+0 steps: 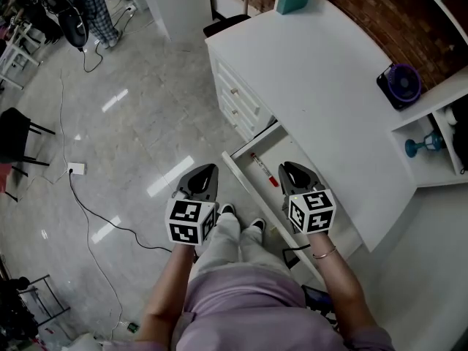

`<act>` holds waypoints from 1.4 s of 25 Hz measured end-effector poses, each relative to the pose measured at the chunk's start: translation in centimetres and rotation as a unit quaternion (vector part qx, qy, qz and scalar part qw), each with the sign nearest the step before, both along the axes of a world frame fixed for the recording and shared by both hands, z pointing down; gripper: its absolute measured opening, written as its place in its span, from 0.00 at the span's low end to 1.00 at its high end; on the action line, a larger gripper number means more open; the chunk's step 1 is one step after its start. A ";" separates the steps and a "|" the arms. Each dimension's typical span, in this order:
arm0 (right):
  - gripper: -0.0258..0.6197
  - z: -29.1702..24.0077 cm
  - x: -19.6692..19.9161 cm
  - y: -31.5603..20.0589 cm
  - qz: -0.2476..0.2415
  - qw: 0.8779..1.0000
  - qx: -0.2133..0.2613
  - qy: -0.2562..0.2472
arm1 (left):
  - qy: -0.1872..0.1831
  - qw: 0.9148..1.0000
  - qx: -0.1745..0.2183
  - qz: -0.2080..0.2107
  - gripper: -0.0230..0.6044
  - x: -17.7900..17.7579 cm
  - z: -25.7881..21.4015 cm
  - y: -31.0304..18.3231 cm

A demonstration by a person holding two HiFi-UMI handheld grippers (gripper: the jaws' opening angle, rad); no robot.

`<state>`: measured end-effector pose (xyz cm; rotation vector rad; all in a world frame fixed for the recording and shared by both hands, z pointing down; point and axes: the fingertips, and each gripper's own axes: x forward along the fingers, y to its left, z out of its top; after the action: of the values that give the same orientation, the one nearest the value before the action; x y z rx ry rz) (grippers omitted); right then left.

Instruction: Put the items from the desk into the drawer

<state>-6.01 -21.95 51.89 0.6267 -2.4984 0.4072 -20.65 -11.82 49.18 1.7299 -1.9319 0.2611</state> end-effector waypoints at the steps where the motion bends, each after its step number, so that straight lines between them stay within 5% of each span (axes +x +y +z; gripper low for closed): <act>1: 0.12 -0.7 0.2 0.1 0.003 1.000 0.003 -0.007 | -0.001 1.000 0.001 0.002 0.04 0.2 -0.1 0.0; 35: 0.04 -12.6 9.5 3.7 0.077 0.985 0.080 -0.133 | -0.029 0.997 0.041 0.053 0.04 5.8 -4.3 -0.5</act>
<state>3.52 -18.25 39.31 0.8849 -2.7656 0.3707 -14.82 -12.28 44.85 1.9020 -1.9179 0.2766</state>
